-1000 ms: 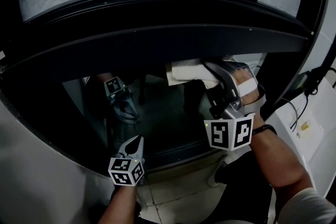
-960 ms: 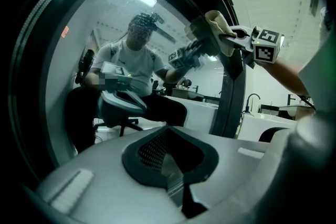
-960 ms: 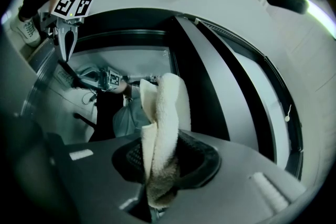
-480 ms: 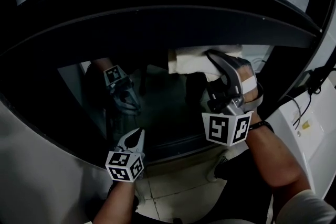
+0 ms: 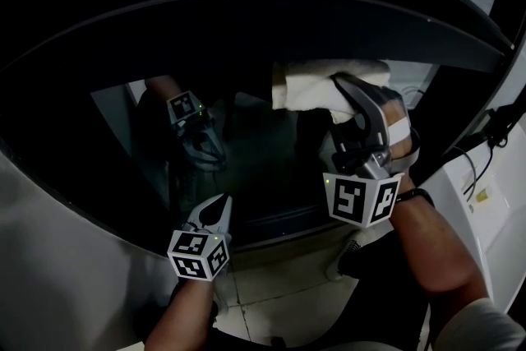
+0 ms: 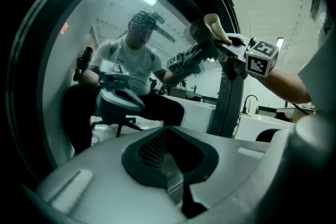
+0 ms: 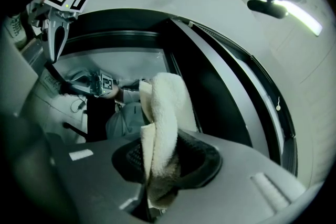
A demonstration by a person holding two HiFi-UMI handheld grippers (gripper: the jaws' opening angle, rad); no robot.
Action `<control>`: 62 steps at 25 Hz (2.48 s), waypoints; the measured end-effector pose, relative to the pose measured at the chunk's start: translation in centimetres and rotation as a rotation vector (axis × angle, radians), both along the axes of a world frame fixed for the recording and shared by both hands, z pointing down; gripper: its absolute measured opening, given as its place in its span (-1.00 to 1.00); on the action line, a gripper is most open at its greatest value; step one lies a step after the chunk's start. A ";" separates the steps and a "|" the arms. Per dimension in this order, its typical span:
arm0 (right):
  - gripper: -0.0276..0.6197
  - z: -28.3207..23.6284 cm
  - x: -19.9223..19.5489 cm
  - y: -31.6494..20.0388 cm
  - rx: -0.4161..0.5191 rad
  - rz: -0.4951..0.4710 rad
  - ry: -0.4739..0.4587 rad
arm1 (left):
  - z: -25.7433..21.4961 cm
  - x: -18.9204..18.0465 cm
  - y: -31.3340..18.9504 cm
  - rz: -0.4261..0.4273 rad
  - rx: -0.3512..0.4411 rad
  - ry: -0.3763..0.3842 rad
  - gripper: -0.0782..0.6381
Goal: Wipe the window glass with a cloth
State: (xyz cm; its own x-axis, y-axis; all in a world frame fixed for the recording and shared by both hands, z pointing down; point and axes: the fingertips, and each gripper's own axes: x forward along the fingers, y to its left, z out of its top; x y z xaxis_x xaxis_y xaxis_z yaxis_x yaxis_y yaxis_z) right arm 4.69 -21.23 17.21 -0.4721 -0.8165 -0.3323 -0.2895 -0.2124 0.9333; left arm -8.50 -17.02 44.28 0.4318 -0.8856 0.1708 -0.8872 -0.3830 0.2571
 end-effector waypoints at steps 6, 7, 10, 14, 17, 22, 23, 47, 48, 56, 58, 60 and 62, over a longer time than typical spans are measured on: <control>-0.65 0.5 0.1 0.0 -0.015 0.003 -0.001 | -0.1 0.0 0.0 -0.003 0.000 0.002 -0.73; -0.65 0.6 0.1 -0.1 -0.019 0.003 -0.002 | -0.2 0.0 -0.1 -0.003 0.000 0.002 -0.73; -0.65 1.0 0.1 -0.1 -0.029 0.003 -0.005 | -0.2 0.1 0.0 -0.003 -0.002 0.002 -0.73; -0.65 1.6 0.0 -0.1 -0.035 0.003 -0.005 | -0.1 0.1 0.0 0.001 -0.003 0.001 -0.73; -0.65 2.1 0.0 0.0 -0.039 0.003 -0.004 | 0.0 0.2 0.0 0.003 -0.004 0.000 -0.73; -0.65 2.8 -0.2 0.0 -0.046 0.001 -0.007 | 0.0 0.0 -0.1 0.002 -0.001 0.001 -0.73; -0.65 2.9 -0.2 0.0 -0.048 0.001 -0.007 | 0.1 0.0 -0.1 0.003 -0.002 0.001 -0.73; -0.65 5.9 -0.4 0.2 -0.080 -0.009 -0.029 | 0.3 0.0 -0.1 0.009 -0.011 -0.005 -0.73; -0.65 6.0 -0.4 0.2 -0.081 -0.009 -0.031 | 0.3 0.0 -0.1 0.009 -0.011 -0.005 -0.73; -0.65 7.3 -0.4 0.1 -0.092 -0.013 -0.032 | 0.5 0.0 -0.2 0.011 -0.015 -0.007 -0.73; -0.65 7.5 -0.5 0.1 -0.093 -0.016 -0.031 | 0.4 0.0 -0.2 0.012 -0.017 -0.008 -0.73; -0.65 7.6 -0.5 0.1 -0.097 -0.019 -0.030 | 0.3 0.0 -0.2 0.012 -0.021 -0.008 -0.73; -0.65 7.7 -0.5 0.0 -0.101 -0.020 -0.028 | 0.2 0.0 -0.2 0.013 -0.027 -0.008 -0.73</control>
